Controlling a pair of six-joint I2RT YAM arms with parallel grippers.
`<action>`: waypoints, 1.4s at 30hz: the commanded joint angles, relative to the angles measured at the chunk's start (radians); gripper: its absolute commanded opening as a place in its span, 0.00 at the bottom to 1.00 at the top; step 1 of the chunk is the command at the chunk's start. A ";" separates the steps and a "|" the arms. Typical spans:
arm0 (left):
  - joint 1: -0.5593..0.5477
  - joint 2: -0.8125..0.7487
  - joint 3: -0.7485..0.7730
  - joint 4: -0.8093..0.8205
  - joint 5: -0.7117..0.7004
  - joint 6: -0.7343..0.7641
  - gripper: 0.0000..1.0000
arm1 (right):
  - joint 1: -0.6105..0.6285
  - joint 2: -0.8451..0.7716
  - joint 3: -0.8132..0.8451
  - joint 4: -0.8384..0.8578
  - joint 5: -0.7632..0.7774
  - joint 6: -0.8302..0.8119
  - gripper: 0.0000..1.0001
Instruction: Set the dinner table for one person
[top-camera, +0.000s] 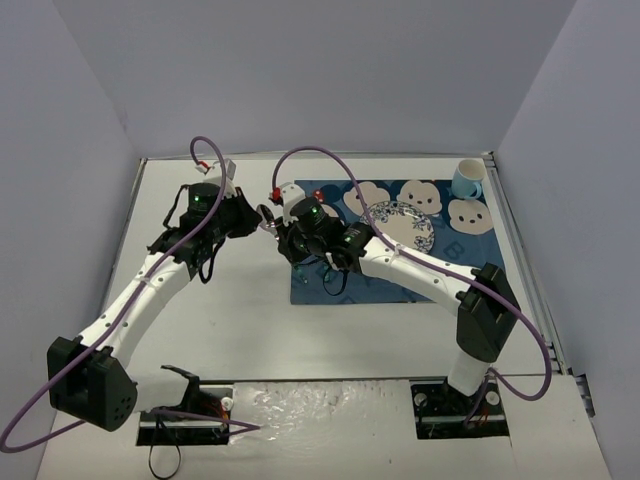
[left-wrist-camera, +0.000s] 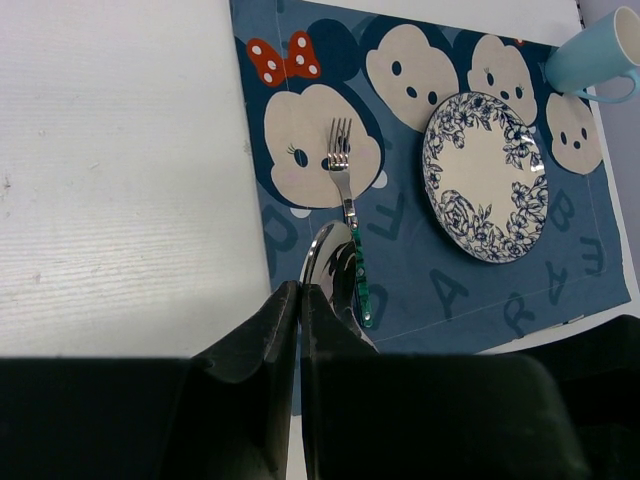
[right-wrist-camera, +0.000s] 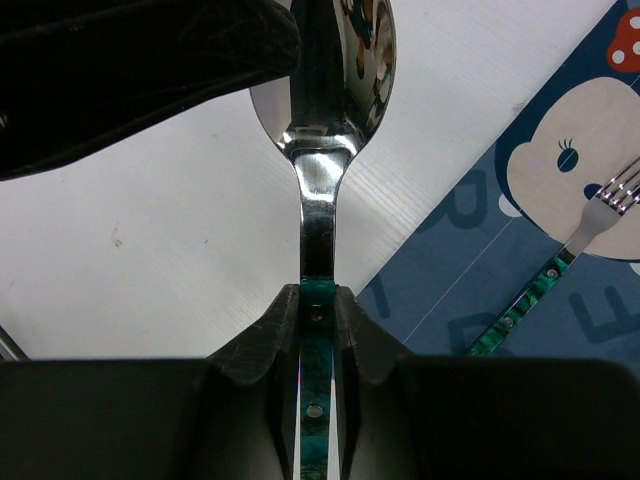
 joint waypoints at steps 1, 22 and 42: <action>-0.015 -0.031 0.072 0.039 0.010 0.012 0.00 | 0.007 -0.032 0.035 0.054 0.032 -0.015 0.00; 0.020 -0.141 -0.037 -0.214 -0.247 0.193 0.97 | -0.606 -0.293 -0.343 -0.015 0.132 -0.145 0.00; 0.056 -0.105 -0.087 -0.272 -0.302 0.201 0.97 | -1.045 0.102 -0.142 -0.021 -0.002 -0.449 0.00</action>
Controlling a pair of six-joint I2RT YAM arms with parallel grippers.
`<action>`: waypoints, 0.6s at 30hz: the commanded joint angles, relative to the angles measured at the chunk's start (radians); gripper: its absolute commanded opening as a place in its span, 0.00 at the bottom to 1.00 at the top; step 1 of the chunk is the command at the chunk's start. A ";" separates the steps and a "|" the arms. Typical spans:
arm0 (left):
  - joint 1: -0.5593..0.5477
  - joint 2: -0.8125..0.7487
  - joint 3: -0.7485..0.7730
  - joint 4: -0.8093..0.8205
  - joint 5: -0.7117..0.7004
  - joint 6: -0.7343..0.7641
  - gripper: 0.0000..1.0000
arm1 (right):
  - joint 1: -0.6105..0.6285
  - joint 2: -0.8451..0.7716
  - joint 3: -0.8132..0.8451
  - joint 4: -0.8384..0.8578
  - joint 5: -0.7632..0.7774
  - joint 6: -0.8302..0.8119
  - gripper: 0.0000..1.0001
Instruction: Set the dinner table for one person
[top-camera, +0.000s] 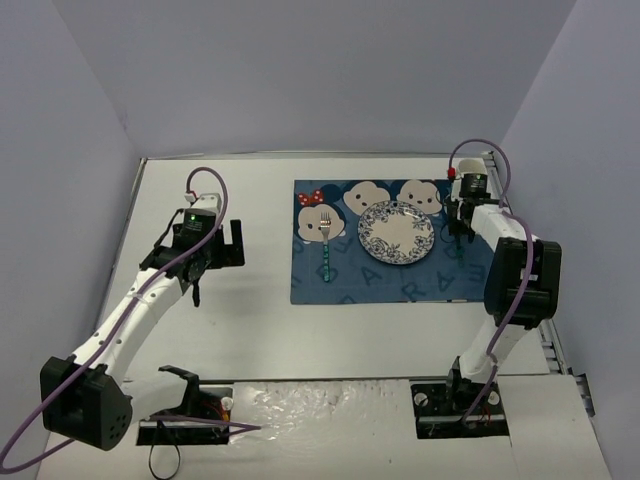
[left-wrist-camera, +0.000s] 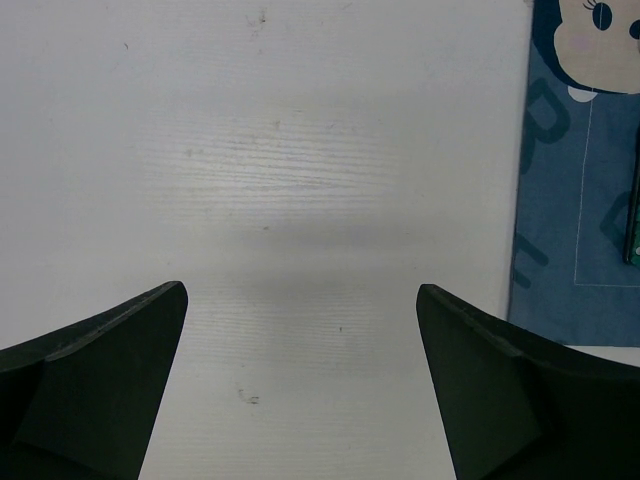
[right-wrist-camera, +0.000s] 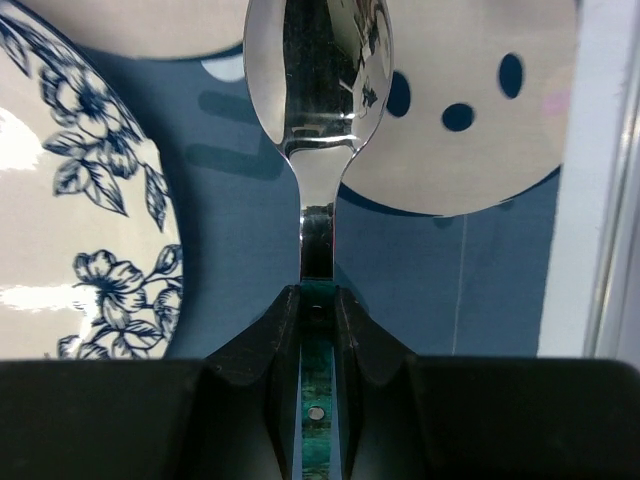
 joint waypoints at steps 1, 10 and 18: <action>0.009 -0.005 0.041 0.014 -0.011 0.003 0.97 | -0.032 0.036 0.056 0.034 -0.050 -0.054 0.00; 0.015 0.002 0.043 0.015 -0.005 0.004 0.97 | -0.050 0.085 0.045 0.035 -0.087 -0.068 0.00; 0.017 0.007 0.043 0.015 -0.004 0.002 0.97 | -0.078 0.110 0.039 0.037 -0.105 -0.052 0.00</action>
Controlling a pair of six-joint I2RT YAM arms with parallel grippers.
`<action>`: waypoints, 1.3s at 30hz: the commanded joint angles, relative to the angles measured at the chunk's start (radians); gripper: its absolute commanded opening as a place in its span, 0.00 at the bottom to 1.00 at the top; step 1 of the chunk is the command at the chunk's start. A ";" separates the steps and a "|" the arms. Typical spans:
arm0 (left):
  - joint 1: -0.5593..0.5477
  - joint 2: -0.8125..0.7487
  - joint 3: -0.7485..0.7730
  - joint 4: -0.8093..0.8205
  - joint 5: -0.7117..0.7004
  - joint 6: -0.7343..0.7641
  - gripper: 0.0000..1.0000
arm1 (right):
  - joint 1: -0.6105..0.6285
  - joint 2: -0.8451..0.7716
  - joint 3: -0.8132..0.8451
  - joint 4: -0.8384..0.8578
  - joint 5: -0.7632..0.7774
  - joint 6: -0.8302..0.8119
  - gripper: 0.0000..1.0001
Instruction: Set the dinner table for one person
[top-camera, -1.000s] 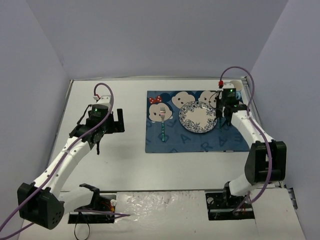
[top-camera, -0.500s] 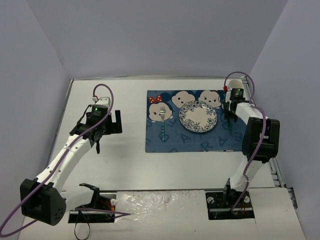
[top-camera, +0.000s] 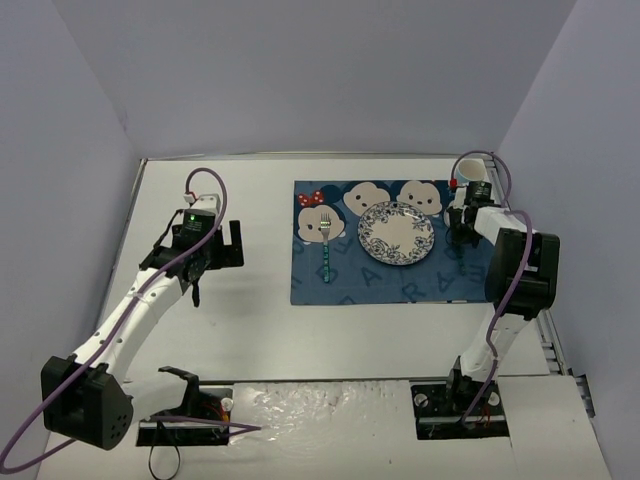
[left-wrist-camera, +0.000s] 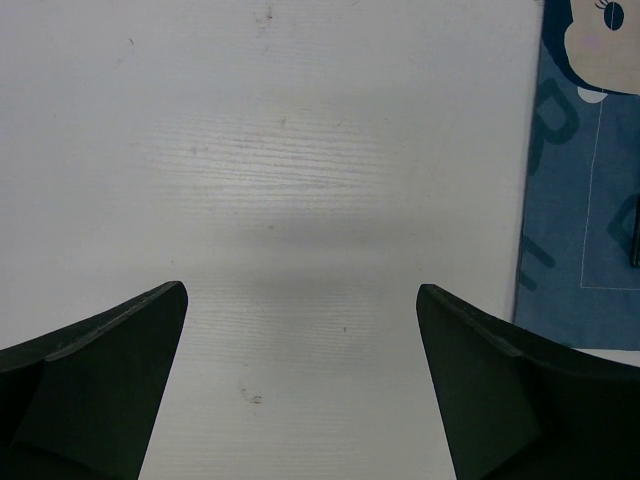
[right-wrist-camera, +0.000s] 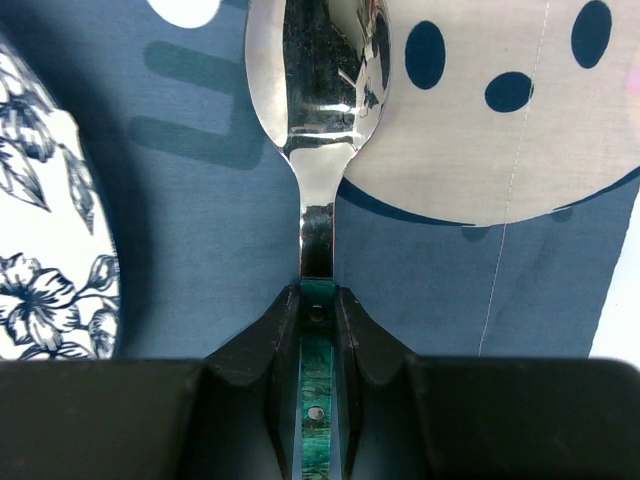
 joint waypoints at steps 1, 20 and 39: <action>0.007 0.001 0.043 0.018 -0.003 0.003 0.97 | -0.020 -0.001 0.036 0.033 -0.022 -0.001 0.00; 0.021 -0.015 0.293 -0.152 -0.011 0.023 0.97 | -0.023 -0.416 0.137 -0.092 0.035 0.096 0.96; 0.027 -0.207 0.775 -0.459 -0.156 0.159 0.97 | 0.303 -1.059 0.232 -0.082 0.402 0.206 1.00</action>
